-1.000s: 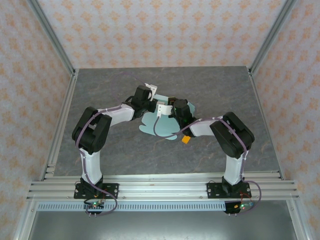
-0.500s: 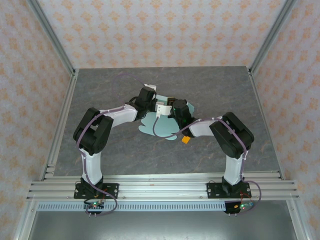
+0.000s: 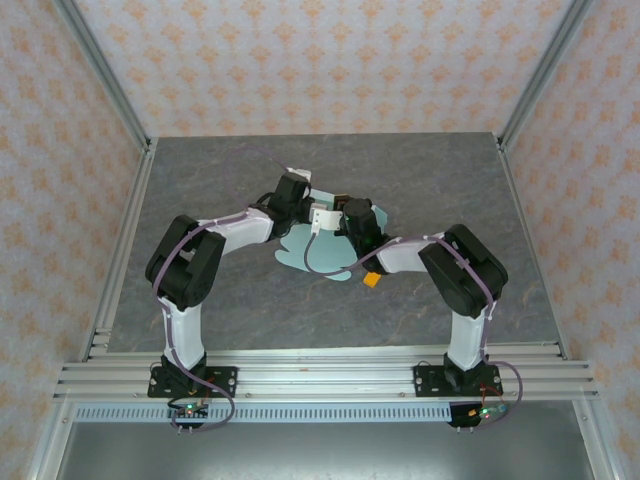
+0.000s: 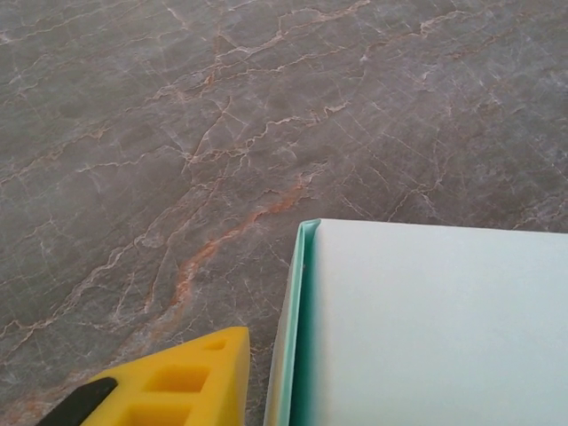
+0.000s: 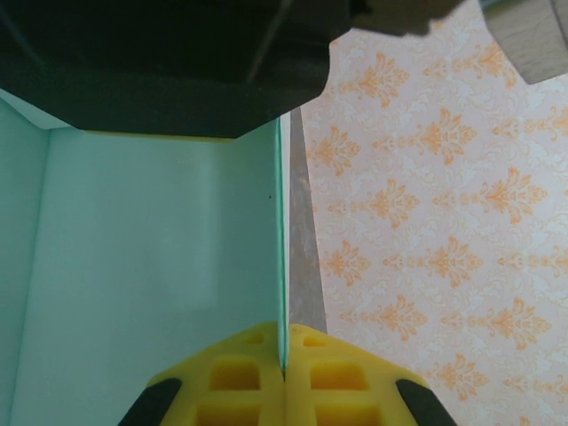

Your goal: Fold the paper box

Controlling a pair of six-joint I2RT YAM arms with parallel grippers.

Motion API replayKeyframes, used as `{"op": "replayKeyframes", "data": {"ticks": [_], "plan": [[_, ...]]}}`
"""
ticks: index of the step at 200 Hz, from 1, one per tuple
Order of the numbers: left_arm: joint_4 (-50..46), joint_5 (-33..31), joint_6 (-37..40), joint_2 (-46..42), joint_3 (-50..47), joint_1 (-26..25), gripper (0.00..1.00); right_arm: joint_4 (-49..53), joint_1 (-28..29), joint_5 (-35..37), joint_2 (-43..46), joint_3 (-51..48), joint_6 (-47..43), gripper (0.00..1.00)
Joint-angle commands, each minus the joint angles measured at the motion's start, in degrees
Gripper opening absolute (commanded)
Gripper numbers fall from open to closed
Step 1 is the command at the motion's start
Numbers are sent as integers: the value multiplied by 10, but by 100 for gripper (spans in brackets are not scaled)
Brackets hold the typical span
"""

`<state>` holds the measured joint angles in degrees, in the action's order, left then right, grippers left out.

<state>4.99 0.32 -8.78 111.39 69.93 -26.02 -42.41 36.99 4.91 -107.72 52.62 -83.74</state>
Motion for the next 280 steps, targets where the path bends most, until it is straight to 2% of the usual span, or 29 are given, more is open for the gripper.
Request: {"op": "replayKeyframes", "data": {"ticks": [1,81,166,229,280], "plan": [[21,-14,17,-11,-23,37,30,-10,13,-8,26,14,11,0],[0,91,35,-13,-29,76,44,-2,10,-12,26,21,10,0],[-25,131,48,-14,-38,94,52,3,9,-12,26,25,7,0],[-22,164,50,-13,-52,99,51,5,8,-12,26,25,5,0],[26,203,55,-15,-76,102,51,10,6,-10,27,26,4,0]]}}
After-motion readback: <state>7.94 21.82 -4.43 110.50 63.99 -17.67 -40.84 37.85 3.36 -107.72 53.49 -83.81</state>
